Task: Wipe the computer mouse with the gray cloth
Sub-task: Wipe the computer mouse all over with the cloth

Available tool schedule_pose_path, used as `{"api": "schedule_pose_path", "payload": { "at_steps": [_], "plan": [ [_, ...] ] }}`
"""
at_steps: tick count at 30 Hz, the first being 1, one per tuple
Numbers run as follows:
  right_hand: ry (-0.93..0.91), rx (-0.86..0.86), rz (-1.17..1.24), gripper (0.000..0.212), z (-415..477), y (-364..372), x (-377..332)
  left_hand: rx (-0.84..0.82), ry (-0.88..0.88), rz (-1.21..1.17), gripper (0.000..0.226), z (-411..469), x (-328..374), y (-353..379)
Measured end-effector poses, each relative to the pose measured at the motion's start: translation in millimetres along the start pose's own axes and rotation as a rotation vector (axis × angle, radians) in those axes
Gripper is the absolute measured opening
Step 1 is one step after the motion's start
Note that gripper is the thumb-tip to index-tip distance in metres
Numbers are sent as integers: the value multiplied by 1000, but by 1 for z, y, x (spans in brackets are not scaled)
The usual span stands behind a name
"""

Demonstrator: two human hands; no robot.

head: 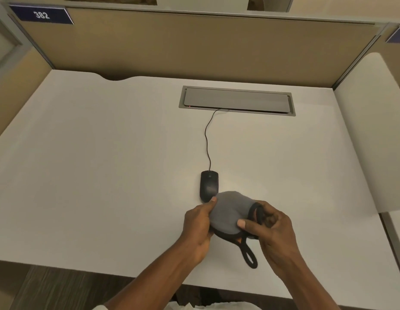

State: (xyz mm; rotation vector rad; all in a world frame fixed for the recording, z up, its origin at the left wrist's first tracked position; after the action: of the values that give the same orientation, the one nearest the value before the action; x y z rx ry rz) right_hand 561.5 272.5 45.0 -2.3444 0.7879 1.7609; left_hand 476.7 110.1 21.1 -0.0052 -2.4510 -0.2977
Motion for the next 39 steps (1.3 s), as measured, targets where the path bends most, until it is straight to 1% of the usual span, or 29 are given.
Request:
{"api": "schedule_pose_path", "payload": {
  "at_steps": [2,4,5,7,8,9,10,11,13,14,15,16,18,19,21,22,25,27,29,30,32,34,36,37,39],
  "plan": [
    [-42,59,60,55,-3,5,5,-2,-54,-29,33,-2,-4,5],
    [-77,77,53,62,-7,15,9,4,-73,19,31,-4,-10,12],
    [-116,80,4,62,-9,19,10,1,-78,46,29,-6,-12,16],
    [-216,102,-118,56,-8,24,9,-20,-86,119,28,-5,-14,19],
    [-256,109,-152,57,-5,24,8,-34,-82,182,30,-4,-14,19],
    [-290,107,-186,62,1,21,6,-40,-70,286,33,-3,-11,17],
    [-326,110,-232,69,7,18,2,-17,-38,447,35,-1,-8,13],
    [-373,113,-295,74,13,15,-3,44,30,647,38,4,-4,6],
    [-454,133,-407,79,27,9,-14,259,247,1030,41,19,6,-10],
    [-463,156,-442,79,35,7,-18,356,356,1173,38,27,13,-18],
    [-463,178,-469,76,43,6,-22,409,462,1259,35,37,20,-26],
    [-468,190,-498,71,51,8,-25,406,558,1311,43,48,25,-33],
    [-530,160,-587,58,69,13,-28,280,684,1335,81,72,33,-46],
    [-579,129,-639,55,78,18,-29,211,714,1337,99,83,37,-50],
    [-687,61,-755,57,96,28,-29,70,708,1329,128,100,41,-54],
    [-737,22,-829,58,104,33,-28,14,690,1320,136,106,42,-55],
    [-808,-103,-1069,59,123,50,-19,-98,677,1280,144,118,43,-53],
    [-802,-174,-1166,56,129,61,-11,-139,705,1235,142,119,43,-50],
    [-783,-202,-1230,49,129,70,-2,-164,761,1198,137,118,44,-46],
    [-777,-203,-1251,46,128,74,3,-168,775,1175,136,118,43,-46],
    [-748,-193,-1264,44,125,77,10,-163,740,1117,140,118,42,-45],
    [-707,-199,-1245,49,122,78,14,-165,687,1062,143,119,40,-45],
    [-679,-250,-1231,54,117,77,19,-186,652,1016,147,117,40,-45],
    [-680,-273,-1244,56,113,76,21,-194,644,1011,150,117,41,-45],
    [-691,-287,-1295,52,104,73,24,-186,657,1052,154,116,42,-46]
  ]
}}
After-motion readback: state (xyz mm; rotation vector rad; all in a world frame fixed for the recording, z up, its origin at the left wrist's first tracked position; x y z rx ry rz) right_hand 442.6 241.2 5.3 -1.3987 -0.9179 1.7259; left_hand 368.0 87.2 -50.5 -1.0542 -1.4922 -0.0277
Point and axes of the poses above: each hand's wrist, its own z-axis towards the middle knuckle, its own y-axis out of the palm, x = y × z, the point moved 2 cm from there along z, towards the middle knuckle, and after that the axes turned 10 degrees about z, right-handed, at the moved point
